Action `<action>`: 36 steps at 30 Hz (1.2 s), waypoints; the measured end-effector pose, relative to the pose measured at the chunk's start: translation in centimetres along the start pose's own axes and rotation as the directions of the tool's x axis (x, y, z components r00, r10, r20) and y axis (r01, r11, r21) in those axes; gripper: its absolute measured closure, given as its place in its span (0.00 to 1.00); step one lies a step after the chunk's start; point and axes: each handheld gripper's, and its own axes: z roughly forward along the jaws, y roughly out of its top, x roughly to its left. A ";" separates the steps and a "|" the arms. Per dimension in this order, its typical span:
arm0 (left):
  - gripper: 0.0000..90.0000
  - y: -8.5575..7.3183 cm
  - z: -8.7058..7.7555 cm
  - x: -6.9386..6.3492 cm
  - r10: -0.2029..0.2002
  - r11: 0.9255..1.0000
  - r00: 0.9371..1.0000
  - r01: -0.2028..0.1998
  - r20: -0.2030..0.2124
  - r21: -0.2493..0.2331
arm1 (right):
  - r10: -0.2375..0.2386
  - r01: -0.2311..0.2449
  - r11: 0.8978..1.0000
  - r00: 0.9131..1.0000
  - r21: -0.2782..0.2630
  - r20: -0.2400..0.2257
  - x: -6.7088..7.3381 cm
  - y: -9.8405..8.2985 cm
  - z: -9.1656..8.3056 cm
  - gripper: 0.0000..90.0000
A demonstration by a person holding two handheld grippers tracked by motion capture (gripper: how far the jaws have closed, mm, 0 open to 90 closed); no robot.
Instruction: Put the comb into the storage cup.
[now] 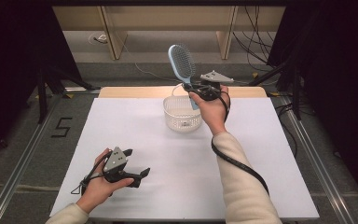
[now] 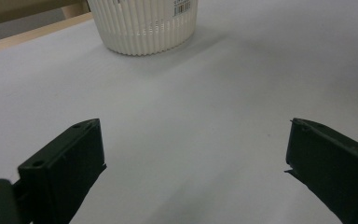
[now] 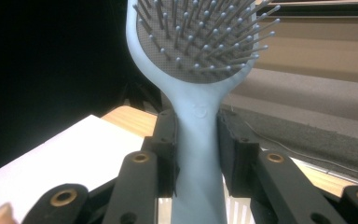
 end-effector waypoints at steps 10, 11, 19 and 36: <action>0.04 0.0 0.0 0.0 -0.001 1.000 1.000 0.001 0.000 -0.001 | 0.003 -0.003 1.000 1.000 0.009 0.007 0.0 -0.1 0.4 0.78; 0.04 0.0 0.0 0.0 -0.001 1.000 1.000 0.001 0.000 -0.001 | 0.001 -0.001 1.000 1.000 0.011 0.008 0.0 -0.1 0.5 0.78; 0.04 0.0 0.0 0.0 0.003 1.000 1.000 -0.003 -0.001 -0.001 | 0.003 -0.004 1.000 1.000 0.017 0.006 0.2 -0.3 0.9 0.78; 0.04 0.1 -0.1 0.0 0.002 1.000 1.000 -0.002 -0.002 -0.003 | 0.014 -0.014 1.000 1.000 0.027 0.011 0.3 -0.3 1.7 0.78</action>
